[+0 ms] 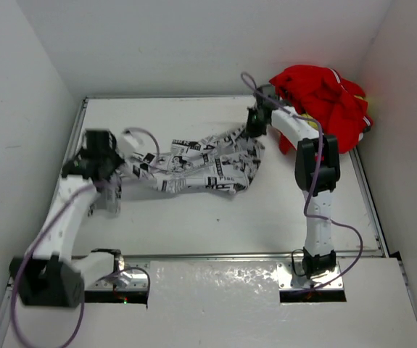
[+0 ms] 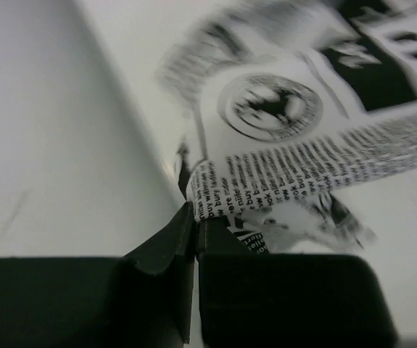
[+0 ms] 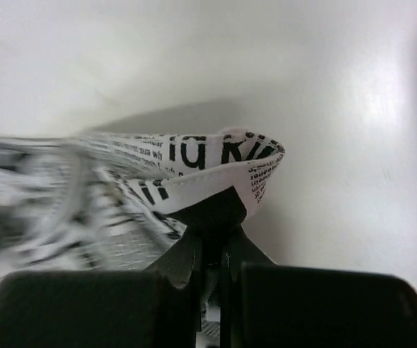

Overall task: Fold and stack the trousers
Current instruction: Flatten the trousers out

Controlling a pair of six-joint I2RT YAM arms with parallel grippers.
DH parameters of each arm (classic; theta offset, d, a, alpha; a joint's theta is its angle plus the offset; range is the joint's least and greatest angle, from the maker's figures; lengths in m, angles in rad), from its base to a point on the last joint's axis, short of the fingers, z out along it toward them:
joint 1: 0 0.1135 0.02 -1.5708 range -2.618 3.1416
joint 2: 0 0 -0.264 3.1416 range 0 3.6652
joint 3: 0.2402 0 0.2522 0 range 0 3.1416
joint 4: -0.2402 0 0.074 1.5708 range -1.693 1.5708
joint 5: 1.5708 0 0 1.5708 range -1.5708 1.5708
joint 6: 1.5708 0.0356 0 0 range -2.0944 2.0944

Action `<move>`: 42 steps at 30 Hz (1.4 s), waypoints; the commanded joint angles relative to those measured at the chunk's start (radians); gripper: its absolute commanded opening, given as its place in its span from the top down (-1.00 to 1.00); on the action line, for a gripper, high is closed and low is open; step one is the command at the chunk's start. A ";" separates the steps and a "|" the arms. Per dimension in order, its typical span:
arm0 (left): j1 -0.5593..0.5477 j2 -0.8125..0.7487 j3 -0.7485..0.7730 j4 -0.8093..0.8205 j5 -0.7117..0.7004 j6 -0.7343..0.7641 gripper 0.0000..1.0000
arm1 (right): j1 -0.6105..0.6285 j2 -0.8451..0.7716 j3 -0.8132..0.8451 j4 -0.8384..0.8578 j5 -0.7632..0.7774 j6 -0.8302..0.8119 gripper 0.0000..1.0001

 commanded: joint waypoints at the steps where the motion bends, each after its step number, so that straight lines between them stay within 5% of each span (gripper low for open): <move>1: 0.232 0.225 0.356 0.236 0.115 -0.024 1.00 | -0.035 -0.093 0.268 0.077 -0.041 0.122 1.00; 3: 0.343 0.358 0.589 0.240 0.175 -0.082 1.00 | -0.066 -0.125 0.342 0.101 -0.012 0.145 1.00; 7: 0.386 0.452 0.833 0.240 0.302 -0.113 1.00 | -0.111 -0.313 0.270 0.148 0.042 0.136 1.00; 10: 0.388 0.420 0.823 0.294 0.351 -0.101 1.00 | -0.109 -0.500 0.043 0.232 0.112 0.097 1.00; 15: 0.394 0.311 0.564 0.267 0.359 0.009 0.98 | -0.103 -0.757 -0.412 0.370 0.155 0.062 1.00; 17: 0.411 0.241 0.446 0.260 0.339 0.095 0.83 | -0.089 -0.848 -0.596 0.401 0.155 0.071 1.00; 19: 0.429 0.201 0.274 0.212 0.339 0.196 0.57 | -0.068 -0.889 -0.702 0.407 0.152 0.100 1.00; 22: 0.440 0.185 0.134 -0.075 0.378 0.392 0.32 | -0.054 -0.952 -0.885 0.394 0.136 0.148 1.00; 24: 0.443 0.176 0.015 -0.316 0.369 0.507 -0.16 | -0.054 -1.006 -0.995 0.377 0.140 0.189 1.00; 26: 0.443 0.163 -0.078 -0.411 0.291 0.579 -0.30 | -0.054 -1.035 -1.066 0.352 0.158 0.195 1.00; 30: 0.455 0.146 -0.167 -0.415 0.192 0.565 -0.32 | -0.054 -1.041 -1.082 0.299 0.180 0.153 1.00; 35: 0.520 0.227 0.107 -0.503 0.460 0.462 -0.21 | -0.058 -0.976 -1.048 0.271 0.183 0.117 1.00; 42: 0.783 0.437 0.299 -0.274 0.513 0.094 0.05 | -0.126 -0.937 -0.987 0.223 0.177 0.062 1.00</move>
